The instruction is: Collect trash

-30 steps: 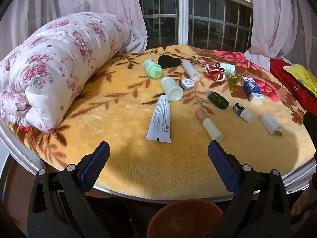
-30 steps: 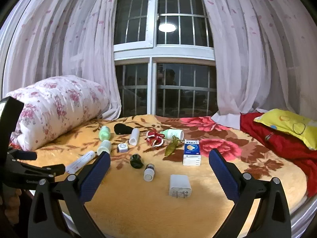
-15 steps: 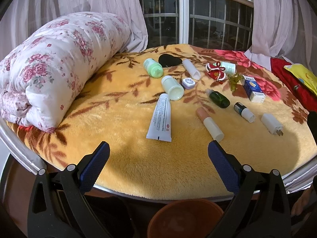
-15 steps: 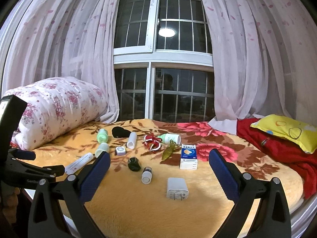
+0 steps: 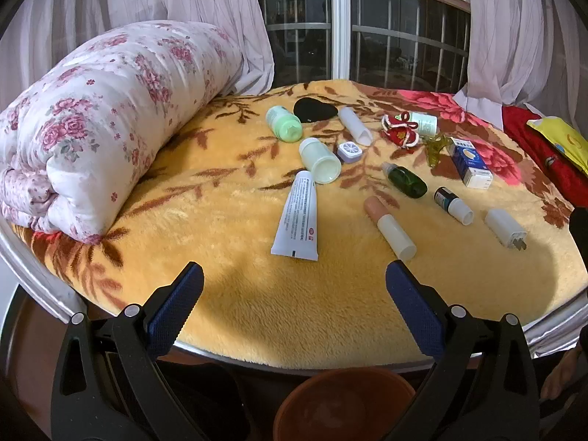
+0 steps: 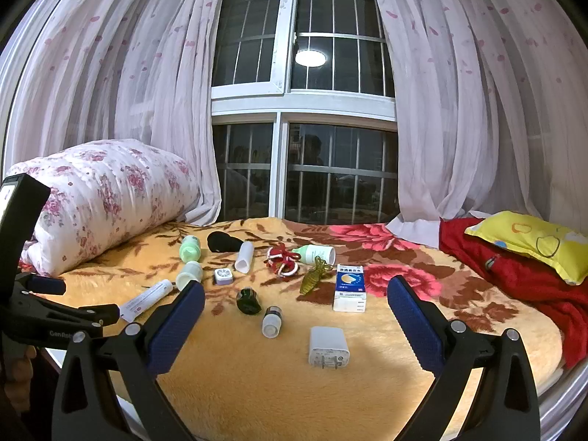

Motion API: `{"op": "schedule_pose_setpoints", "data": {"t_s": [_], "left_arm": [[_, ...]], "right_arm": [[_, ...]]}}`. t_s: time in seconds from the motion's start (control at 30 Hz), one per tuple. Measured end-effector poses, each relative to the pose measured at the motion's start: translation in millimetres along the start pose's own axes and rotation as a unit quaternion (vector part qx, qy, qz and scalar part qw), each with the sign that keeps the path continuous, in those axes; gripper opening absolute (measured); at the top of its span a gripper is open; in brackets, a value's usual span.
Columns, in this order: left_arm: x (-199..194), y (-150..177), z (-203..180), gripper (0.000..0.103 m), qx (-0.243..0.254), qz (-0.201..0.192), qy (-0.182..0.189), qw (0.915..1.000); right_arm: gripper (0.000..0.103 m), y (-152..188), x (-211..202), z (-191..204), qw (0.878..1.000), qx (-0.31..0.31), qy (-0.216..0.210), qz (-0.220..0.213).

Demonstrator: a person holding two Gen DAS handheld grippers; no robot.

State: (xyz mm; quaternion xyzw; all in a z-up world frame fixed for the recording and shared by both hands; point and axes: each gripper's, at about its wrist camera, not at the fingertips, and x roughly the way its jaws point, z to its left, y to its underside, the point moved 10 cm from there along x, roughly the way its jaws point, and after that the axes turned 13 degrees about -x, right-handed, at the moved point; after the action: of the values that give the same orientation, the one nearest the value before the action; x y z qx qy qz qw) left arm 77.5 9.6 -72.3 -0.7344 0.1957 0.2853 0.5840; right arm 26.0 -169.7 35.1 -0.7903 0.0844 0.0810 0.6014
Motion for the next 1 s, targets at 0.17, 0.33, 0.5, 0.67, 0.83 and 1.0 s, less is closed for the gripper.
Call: {"op": "schedule_pose_setpoints", "data": {"t_s": [0.17, 0.33, 0.5, 0.67, 0.83, 1.0], "left_arm": [[1.4, -1.9, 3.8, 0.097, -0.001, -0.002, -0.001, 1.0], [9.9, -14.1, 33.3, 0.097, -0.033, -0.006, -0.023, 0.9992], [10.6, -28.3, 35.3, 0.097, -0.029, -0.018, -0.033, 0.9989], [29.5, -30.4, 11.9, 0.097, 0.006, -0.003, -0.022, 0.9997], [60.1, -27.5, -4.5, 0.097, 0.029, 0.012, -0.025, 0.9992], [96.4, -25.6, -8.2, 0.094, 0.032, 0.034, -0.035, 0.9983]], "right_arm": [[0.098, -0.1, -1.4, -2.0, 1.0, -0.002, 0.006, -0.003], [0.098, 2.0, -4.5, -10.0, 1.0, -0.006, 0.019, -0.014], [0.098, 7.1, -1.7, -14.1, 1.0, 0.003, 0.014, -0.012], [0.098, 9.7, -3.3, -20.9, 1.0, 0.005, 0.023, -0.013], [0.098, 13.8, -3.1, -31.3, 0.999, 0.011, 0.03, -0.011], [0.098, 16.8, 0.1, -34.6, 0.999, 0.015, 0.031, -0.006]]}}
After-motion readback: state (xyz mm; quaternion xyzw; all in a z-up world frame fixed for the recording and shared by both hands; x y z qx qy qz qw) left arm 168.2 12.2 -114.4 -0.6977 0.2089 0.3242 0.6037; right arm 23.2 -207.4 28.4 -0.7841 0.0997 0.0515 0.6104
